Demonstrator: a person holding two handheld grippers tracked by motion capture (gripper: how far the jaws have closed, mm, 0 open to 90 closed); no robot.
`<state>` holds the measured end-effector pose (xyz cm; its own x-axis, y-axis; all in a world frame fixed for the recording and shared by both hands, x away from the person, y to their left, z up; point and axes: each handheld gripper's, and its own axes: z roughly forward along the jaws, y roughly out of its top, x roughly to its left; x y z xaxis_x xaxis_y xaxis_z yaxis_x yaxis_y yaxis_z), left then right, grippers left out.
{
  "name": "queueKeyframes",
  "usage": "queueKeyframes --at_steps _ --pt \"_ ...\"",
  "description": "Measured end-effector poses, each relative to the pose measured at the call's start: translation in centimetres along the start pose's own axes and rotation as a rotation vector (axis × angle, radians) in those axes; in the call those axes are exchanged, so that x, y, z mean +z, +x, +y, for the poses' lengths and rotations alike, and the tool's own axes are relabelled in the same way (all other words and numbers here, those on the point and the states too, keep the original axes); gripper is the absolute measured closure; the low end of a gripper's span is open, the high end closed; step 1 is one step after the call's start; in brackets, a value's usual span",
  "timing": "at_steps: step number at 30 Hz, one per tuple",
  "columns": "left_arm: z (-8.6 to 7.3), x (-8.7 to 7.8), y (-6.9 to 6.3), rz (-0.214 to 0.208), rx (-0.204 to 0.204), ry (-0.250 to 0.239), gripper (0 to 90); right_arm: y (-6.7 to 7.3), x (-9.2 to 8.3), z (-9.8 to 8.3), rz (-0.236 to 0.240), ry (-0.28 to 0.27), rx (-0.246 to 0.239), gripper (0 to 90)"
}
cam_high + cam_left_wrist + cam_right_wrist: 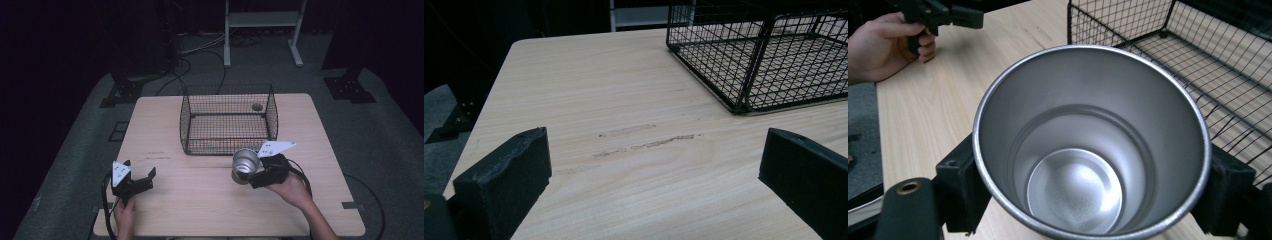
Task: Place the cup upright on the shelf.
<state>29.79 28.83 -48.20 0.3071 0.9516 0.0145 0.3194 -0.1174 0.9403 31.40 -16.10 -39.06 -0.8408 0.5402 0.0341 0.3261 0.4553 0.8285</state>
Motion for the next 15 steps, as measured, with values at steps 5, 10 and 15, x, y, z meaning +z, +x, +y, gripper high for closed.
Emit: queueKeyframes --at_steps 5,10,15 --pt "0.0 0.0 0.0 0.0 -0.003 -0.001 0.0 -0.2 -0.3 1.7 0.006 -0.006 -0.015 18.1" --pt "0.0 0.0 0.0 -0.001 -0.002 0.0 0.0 -0.5 -0.5 3.3 0.01 -0.005 -0.033 18.1" --pt "0.0 0.0 0.1 -0.001 -0.003 0.0 0.0 -1.1 -0.6 5.0 0.006 0.005 -0.039 18.1"
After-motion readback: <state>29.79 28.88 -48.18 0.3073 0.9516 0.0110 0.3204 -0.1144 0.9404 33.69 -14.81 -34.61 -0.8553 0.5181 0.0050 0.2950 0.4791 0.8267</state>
